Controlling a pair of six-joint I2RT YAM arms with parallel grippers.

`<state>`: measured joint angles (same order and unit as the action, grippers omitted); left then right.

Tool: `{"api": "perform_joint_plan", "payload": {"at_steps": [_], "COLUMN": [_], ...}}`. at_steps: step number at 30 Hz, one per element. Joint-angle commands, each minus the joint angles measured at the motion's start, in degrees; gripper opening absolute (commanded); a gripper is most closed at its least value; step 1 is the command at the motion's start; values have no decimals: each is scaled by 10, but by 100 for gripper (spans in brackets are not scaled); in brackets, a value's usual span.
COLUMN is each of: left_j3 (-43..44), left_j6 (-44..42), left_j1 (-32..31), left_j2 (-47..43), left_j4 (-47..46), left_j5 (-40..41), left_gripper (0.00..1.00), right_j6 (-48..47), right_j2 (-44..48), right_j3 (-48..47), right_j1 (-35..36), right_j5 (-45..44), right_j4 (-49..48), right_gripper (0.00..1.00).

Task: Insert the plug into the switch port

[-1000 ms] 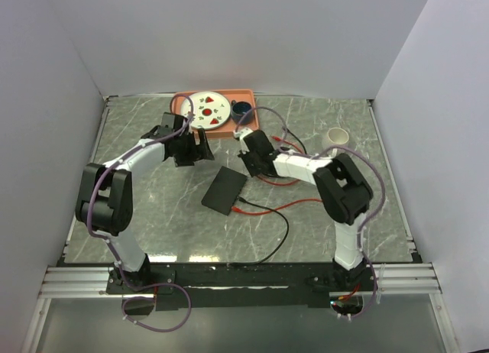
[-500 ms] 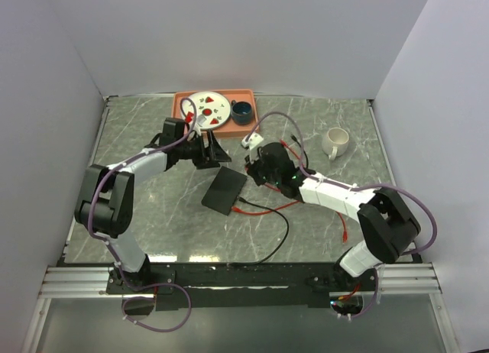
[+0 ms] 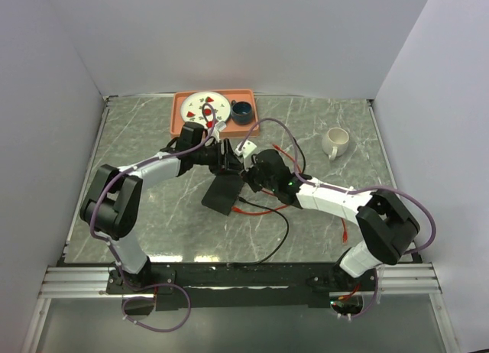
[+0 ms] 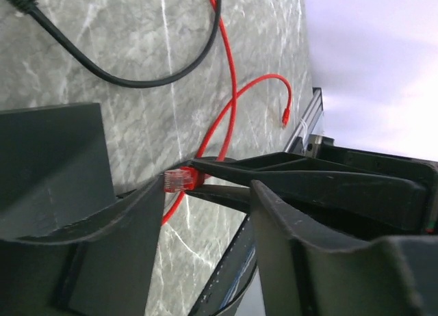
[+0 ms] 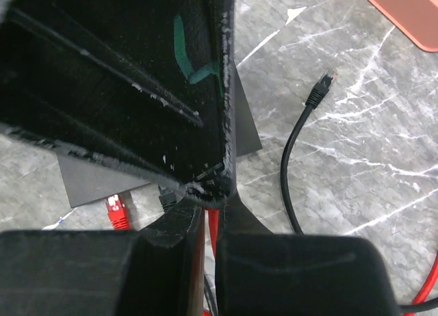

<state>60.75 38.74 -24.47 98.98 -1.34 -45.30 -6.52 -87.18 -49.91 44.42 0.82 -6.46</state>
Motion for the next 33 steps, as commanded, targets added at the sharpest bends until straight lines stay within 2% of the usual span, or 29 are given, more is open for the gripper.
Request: {"api": "perform_joint_plan", "payload": {"at_steps": [1,3,6,10,13,16,20,23,24,25,28,33], "left_j3": [24,24,25,22,26,29,27,28,28,29,33,36], "left_j6": [7,4,-2,3,2,4,12,14,14,14,12,12], "left_j1": [-8,-8,-9,-9,-11,-12,-12,-11,-11,-10,-8,-6], "left_j2": [2,3,7,13,18,21,18,13,10,7,7,10], "left_j4": [-9,-2,6,-2,-1,-2,-10,-8,-7,-5,0,4], "left_j5": [-21,-19,-10,-16,-17,-15,-10,-2,-1,1,4,3], "left_gripper": [53,46,43,33,22,1,1,1,1,1,1,1], "right_j6": [-4,-3,-2,-3,-3,-4,-5,0,0,9,19,13], "right_j2": [21,21,28,35,39,46,44,50,53,55,69,109], "right_j3": [-5,-4,1,1,4,9,10,25,30,35,61,99], "right_j1": [-2,-2,-3,-1,-2,-2,-1,-1,-2,-3,-12,-21], "right_j5": [-6,-19,-22,-20,-20,-11,-13,-25,-34,-65,-80,-68], "right_j4": [-36,-38,-43,-44,-51,-52,-49,-58,-58,-59,-71,-110], "right_gripper": [0,0,0,0,0,0,0,39,58,67,77,77]}}
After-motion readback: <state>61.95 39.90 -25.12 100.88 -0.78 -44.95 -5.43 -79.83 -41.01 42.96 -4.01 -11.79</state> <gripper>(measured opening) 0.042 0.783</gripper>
